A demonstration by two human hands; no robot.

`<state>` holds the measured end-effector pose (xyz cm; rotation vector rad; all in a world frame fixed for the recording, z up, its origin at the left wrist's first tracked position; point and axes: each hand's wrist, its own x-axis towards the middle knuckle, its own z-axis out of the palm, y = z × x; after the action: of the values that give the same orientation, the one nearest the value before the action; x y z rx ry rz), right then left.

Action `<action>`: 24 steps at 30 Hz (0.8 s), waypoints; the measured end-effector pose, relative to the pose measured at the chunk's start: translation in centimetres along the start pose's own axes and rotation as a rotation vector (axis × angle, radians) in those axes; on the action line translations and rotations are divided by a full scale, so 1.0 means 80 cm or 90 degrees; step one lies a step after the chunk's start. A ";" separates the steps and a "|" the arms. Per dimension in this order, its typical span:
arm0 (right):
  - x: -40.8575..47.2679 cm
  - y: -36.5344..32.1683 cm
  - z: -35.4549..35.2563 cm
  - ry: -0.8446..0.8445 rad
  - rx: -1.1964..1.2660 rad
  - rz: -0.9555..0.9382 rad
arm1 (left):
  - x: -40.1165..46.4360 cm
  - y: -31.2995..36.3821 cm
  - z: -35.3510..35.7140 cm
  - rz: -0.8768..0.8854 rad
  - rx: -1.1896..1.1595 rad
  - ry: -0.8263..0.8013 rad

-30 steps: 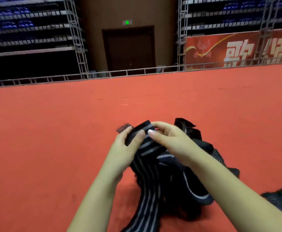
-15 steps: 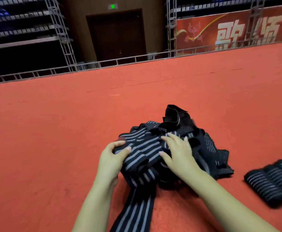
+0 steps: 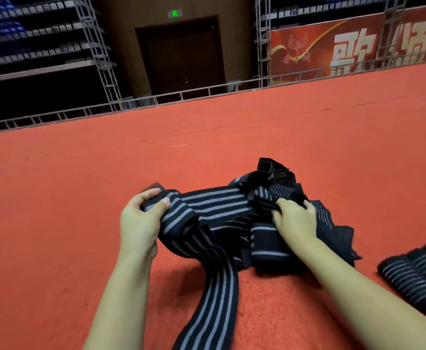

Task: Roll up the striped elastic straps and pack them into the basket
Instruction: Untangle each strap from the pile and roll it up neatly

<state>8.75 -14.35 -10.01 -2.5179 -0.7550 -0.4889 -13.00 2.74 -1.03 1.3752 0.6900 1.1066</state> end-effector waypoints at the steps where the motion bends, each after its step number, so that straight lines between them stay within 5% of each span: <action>1: 0.005 0.006 -0.004 0.015 0.015 0.029 | 0.002 0.002 -0.004 0.002 -0.003 0.011; 11: 0.042 0.029 -0.031 -0.019 0.182 0.188 | 0.035 0.019 -0.043 0.061 0.079 0.125; 14: 0.035 0.012 -0.037 0.091 0.255 0.119 | 0.034 0.008 -0.040 0.104 0.323 0.037; 17: 0.031 -0.020 -0.042 0.196 0.277 -0.110 | 0.019 -0.013 -0.017 0.128 0.491 -0.090; 20: 0.036 -0.046 -0.028 -0.021 0.168 -0.247 | 0.010 -0.036 0.014 0.130 0.584 -0.187; 22: 0.045 -0.047 -0.014 -0.155 0.007 -0.204 | 0.009 -0.043 0.033 0.126 0.626 -0.216; 24: 0.055 -0.034 -0.004 -0.180 -0.093 -0.145 | 0.010 -0.046 0.057 0.147 0.659 -0.224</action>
<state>10.54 -10.64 -6.89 -2.6839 -1.1605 -0.2714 -7.86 2.15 -3.79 2.5056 0.8978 0.6206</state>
